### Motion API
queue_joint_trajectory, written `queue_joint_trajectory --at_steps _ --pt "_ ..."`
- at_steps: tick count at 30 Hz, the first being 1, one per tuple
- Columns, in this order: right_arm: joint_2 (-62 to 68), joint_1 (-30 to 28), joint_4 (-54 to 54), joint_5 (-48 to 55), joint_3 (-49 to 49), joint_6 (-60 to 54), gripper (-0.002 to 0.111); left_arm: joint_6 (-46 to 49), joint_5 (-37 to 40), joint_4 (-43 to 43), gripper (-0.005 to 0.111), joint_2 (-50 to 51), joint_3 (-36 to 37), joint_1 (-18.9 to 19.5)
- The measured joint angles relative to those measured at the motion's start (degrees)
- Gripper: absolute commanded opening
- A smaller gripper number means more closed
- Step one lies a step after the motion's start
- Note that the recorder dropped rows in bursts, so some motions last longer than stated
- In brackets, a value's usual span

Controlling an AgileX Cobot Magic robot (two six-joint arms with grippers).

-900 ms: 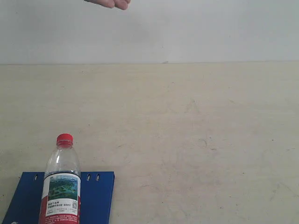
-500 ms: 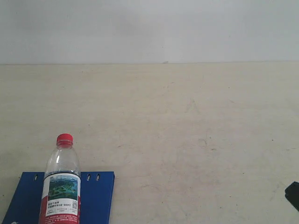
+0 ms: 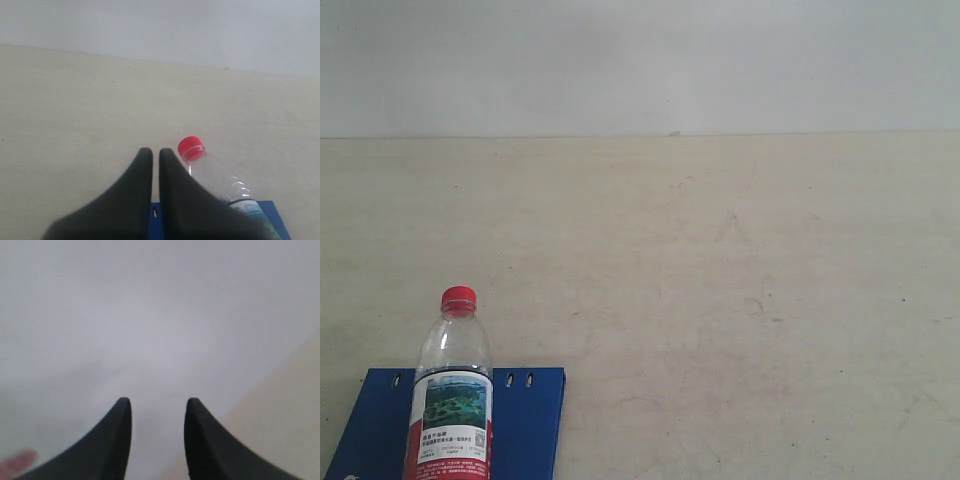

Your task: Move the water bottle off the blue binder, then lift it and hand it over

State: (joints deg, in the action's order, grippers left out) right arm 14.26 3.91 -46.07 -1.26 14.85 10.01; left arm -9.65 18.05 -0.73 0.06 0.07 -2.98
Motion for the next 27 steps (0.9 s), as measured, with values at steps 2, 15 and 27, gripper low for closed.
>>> queue_joint_trajectory --at_steps 2,15,27 --pt "10.76 0.0 2.07 9.89 5.91 -6.84 0.031 0.0 0.0 0.0 0.005 0.0 0.0 0.0" --pt "75.39 8.52 -37.74 61.09 34.59 -64.83 0.072 0.0 0.0 0.0 0.005 0.0 0.0 0.0" --pt "101.78 25.65 -39.55 53.39 60.0 -61.6 0.072 0.0 0.0 0.0 0.005 0.0 0.0 0.0"
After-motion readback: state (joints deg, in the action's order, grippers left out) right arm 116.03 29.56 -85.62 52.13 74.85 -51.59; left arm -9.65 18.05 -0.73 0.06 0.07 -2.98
